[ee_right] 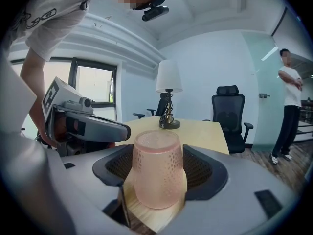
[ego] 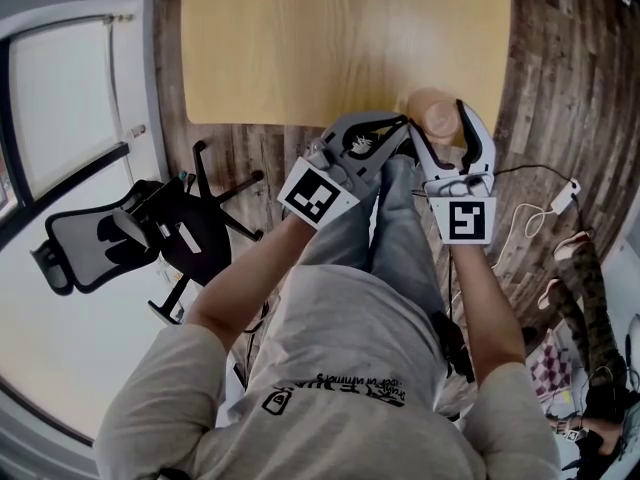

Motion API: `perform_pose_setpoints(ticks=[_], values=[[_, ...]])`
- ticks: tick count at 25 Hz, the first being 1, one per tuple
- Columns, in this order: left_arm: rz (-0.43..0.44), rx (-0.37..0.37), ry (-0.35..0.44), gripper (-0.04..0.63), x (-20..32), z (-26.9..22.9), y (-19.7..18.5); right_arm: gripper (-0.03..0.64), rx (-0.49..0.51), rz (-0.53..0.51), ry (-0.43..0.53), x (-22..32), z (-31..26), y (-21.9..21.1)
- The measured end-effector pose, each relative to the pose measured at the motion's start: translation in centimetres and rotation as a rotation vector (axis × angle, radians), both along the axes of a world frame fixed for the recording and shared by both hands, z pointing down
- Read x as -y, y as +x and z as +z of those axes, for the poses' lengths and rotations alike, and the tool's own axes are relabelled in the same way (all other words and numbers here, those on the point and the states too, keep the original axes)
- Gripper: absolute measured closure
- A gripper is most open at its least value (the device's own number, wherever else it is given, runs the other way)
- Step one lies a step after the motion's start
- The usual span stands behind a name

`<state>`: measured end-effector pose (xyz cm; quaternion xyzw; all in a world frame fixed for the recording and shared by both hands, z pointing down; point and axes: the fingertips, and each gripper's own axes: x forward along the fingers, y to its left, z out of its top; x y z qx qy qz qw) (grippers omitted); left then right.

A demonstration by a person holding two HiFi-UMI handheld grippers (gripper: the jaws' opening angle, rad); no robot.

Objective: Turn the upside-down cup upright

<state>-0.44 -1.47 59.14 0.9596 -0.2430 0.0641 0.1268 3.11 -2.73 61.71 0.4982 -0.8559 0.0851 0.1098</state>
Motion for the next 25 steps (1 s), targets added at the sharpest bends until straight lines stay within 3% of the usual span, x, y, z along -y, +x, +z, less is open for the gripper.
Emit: perform_pose_setpoints(ticks=[8, 25], values=[[-0.004, -0.014, 0.001, 0.586, -0.3, -2.3, 0.3, 0.296, 0.016, 0.002, 0.022, 0.2, -3.6, 0.8], [-0.062, -0.045, 0.065, 0.586, -1.0, -13.5, -0.2, 0.296, 0.03, -0.01, 0.102, -1.8, -17.0, 2.2]])
